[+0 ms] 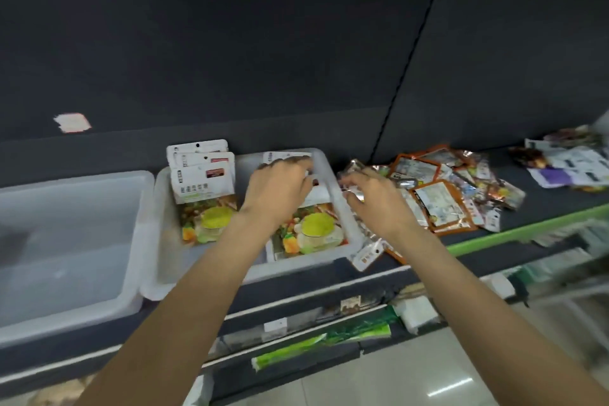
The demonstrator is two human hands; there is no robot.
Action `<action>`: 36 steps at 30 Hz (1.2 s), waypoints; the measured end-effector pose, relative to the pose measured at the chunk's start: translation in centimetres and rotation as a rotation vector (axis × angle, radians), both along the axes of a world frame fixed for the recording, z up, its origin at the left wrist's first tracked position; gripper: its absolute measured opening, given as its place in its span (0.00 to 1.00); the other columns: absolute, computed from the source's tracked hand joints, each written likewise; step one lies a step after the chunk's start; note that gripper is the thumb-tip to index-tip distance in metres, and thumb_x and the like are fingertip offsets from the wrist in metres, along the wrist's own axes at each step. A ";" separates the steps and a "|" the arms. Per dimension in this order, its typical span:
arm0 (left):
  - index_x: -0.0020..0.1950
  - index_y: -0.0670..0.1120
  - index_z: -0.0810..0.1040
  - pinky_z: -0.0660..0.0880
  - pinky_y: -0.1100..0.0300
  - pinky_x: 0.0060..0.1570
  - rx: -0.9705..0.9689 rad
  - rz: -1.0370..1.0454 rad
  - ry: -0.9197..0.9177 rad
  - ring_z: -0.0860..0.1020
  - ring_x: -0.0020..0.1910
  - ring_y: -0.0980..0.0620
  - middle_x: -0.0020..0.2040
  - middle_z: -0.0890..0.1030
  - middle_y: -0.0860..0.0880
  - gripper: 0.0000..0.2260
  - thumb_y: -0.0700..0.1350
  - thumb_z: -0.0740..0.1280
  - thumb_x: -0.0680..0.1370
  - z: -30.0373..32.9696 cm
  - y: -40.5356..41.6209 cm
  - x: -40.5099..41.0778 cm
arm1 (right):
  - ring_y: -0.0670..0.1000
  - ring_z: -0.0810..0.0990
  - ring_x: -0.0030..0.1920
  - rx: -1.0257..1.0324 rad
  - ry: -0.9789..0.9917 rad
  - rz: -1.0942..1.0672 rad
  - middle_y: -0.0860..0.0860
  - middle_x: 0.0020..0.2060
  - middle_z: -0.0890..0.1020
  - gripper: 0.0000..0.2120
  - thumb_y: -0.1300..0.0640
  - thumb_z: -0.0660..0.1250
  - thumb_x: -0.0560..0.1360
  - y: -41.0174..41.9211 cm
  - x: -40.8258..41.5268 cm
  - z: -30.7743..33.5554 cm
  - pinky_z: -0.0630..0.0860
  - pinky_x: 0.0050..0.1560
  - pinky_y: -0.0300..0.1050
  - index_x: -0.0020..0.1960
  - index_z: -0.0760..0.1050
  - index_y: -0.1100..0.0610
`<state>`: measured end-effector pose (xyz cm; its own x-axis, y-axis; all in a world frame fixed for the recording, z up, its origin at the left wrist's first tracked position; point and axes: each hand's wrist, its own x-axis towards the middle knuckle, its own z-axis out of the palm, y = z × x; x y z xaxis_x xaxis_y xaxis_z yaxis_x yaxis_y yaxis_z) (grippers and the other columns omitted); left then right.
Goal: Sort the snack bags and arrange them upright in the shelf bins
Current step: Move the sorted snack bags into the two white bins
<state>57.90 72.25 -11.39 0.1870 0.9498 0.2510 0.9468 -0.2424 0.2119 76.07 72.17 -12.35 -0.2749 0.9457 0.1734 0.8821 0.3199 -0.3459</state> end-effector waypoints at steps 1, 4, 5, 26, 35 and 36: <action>0.62 0.49 0.73 0.73 0.52 0.48 -0.038 -0.023 0.000 0.78 0.55 0.43 0.56 0.80 0.47 0.12 0.49 0.57 0.80 0.0 0.0 2.4 | 0.58 0.76 0.57 -0.015 -0.015 -0.013 0.55 0.58 0.76 0.14 0.58 0.63 0.78 -0.5 2.5 0.1 0.74 0.53 0.51 0.62 0.75 0.55; 0.61 0.49 0.73 0.71 0.52 0.44 -0.128 -0.098 -0.007 0.78 0.54 0.42 0.55 0.80 0.46 0.12 0.49 0.57 0.80 -0.2 -0.1 10.2 | 0.57 0.76 0.57 -0.068 -0.061 -0.071 0.54 0.59 0.76 0.14 0.56 0.62 0.78 -2.0 10.3 0.1 0.75 0.52 0.53 0.63 0.74 0.54; 0.62 0.50 0.73 0.71 0.53 0.44 -0.145 -0.115 -0.014 0.77 0.55 0.42 0.55 0.80 0.46 0.12 0.49 0.58 0.80 -0.3 -0.4 13.0 | 0.57 0.76 0.56 -0.094 -0.083 -0.091 0.54 0.59 0.77 0.14 0.56 0.61 0.78 -2.4 13.0 0.0 0.76 0.52 0.53 0.63 0.74 0.54; 0.58 0.51 0.77 0.75 0.55 0.49 -0.286 -0.381 -0.293 0.79 0.53 0.49 0.53 0.82 0.50 0.10 0.48 0.61 0.79 -3.4 6.8 57.8 | 0.55 0.77 0.58 -0.179 0.055 -0.483 0.54 0.60 0.77 0.16 0.61 0.60 0.78 -1.0 57.7 -2.2 0.74 0.56 0.49 0.65 0.73 0.55; 0.59 0.50 0.77 0.73 0.55 0.46 -0.351 -0.323 -0.296 0.77 0.51 0.48 0.53 0.81 0.50 0.10 0.47 0.61 0.79 -3.4 17.0 69.8 | 0.58 0.77 0.58 -0.168 0.008 -0.447 0.56 0.59 0.75 0.19 0.62 0.60 0.78 10.5 69.2 -2.6 0.73 0.55 0.49 0.69 0.69 0.55; 0.59 0.49 0.77 0.73 0.56 0.46 -0.356 -0.307 -0.292 0.77 0.51 0.48 0.53 0.81 0.49 0.10 0.47 0.61 0.79 -3.5 17.9 70.6 | 0.58 0.76 0.58 -0.167 0.014 -0.443 0.57 0.59 0.75 0.19 0.62 0.60 0.78 11.8 70.2 -2.7 0.73 0.55 0.50 0.69 0.69 0.55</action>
<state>128.52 90.17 -14.92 0.4395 0.8982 0.0075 0.7332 -0.3636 0.5747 146.24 83.93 -15.09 0.1624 0.9867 0.0100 0.9158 -0.1469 -0.3739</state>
